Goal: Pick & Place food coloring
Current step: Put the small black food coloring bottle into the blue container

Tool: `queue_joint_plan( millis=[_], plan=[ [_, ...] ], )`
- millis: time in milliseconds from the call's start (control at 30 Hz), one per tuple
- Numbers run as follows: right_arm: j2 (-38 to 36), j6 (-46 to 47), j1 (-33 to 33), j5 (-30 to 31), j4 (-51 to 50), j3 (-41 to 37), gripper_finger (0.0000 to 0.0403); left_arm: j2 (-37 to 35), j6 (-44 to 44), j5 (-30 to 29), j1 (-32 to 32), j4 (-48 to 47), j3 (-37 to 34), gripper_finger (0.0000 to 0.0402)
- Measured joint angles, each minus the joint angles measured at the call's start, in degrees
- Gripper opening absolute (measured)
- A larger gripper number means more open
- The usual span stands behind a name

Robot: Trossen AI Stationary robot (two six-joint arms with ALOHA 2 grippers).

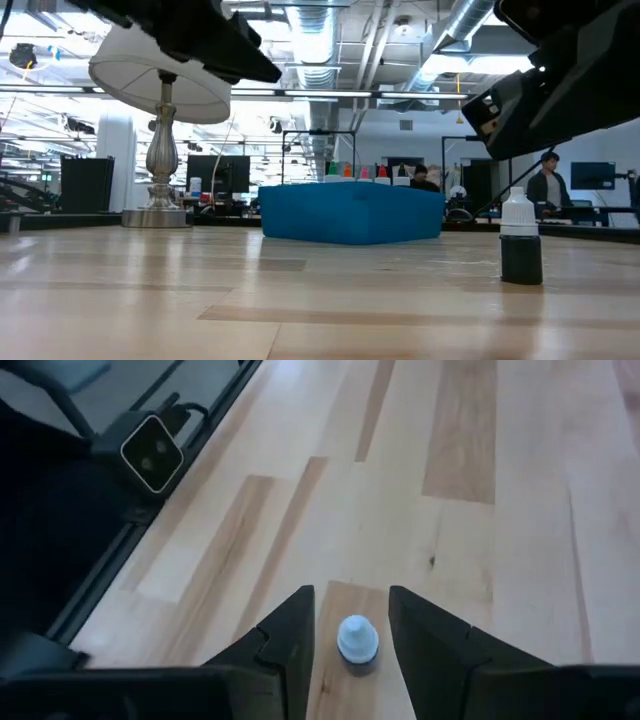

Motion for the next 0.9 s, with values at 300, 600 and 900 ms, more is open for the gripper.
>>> queue_joint_plan(
  millis=[300,600,900],
  plan=[
    [2.34,2.20,0.00,0.07,0.15,-0.09,0.0120,-0.32,-1.27,-1.51,-0.08,18.64,-10.99,0.0096],
    [7.82,3.07,0.00,0.15,3.72,-0.07,0.0120,-0.32,-1.44,-1.71,0.07,20.19,-11.47,0.0096],
    [8.15,2.64,0.00,0.17,6.19,0.00,0.0120,-0.32,-1.26,-2.47,0.07,20.19,-11.47,0.0096]
  ],
)
